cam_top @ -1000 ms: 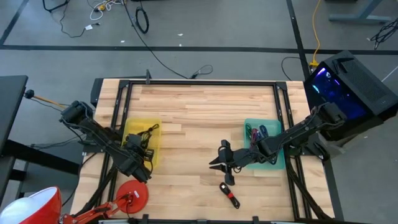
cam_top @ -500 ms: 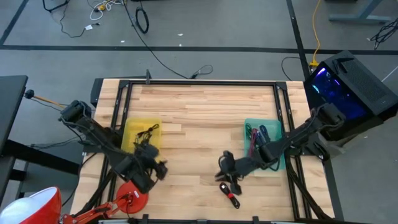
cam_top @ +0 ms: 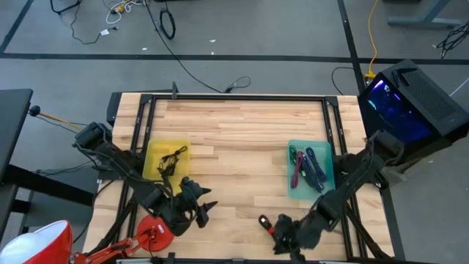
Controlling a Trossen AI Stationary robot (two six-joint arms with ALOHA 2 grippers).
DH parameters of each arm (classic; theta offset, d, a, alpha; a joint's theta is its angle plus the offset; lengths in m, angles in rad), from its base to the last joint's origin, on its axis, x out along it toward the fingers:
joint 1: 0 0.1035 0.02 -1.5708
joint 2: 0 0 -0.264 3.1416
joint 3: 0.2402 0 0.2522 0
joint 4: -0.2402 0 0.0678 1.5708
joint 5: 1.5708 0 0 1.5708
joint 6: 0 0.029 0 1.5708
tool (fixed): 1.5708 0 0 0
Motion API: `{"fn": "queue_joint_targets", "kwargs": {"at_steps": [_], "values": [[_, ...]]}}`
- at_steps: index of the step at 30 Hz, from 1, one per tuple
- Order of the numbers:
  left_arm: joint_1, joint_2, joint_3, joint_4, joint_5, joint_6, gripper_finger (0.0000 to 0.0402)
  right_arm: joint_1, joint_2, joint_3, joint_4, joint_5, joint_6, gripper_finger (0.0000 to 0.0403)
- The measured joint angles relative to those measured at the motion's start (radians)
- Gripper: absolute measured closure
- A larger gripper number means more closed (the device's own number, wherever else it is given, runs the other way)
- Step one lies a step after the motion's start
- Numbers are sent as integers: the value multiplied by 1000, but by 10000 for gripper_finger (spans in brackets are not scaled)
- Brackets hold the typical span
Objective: Pick & Place USB Port
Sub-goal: Put the black charger cable into the yellow bin
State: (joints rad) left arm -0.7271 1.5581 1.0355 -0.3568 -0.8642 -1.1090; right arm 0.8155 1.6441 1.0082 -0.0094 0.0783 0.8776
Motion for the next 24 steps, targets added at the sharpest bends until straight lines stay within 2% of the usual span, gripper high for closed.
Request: {"fn": "queue_joint_targets", "kwargs": {"at_steps": [6, 9, 13, 15, 18, 24], "values": [[33, 8, -1, 6, 8, 35, 147, 7, 198, 241, -209, -57, 26, 366], [38, 8, -1, 8, 10, 62, 147, -18, 279, 375, -416, -91, -25, 371], [37, 8, -1, 8, 11, 77, 147, -56, 312, 510, -732, -5, -20, 377], [37, 8, -1, 7, 11, 80, 147, -74, 314, 532, -822, 31, -16, 379], [37, 8, -1, 8, 11, 100, 147, -97, 314, 532, -858, 34, 2, 380], [41, 8, -1, 13, 11, 101, 147, -105, 323, 444, -843, -69, 13, 380]]}}
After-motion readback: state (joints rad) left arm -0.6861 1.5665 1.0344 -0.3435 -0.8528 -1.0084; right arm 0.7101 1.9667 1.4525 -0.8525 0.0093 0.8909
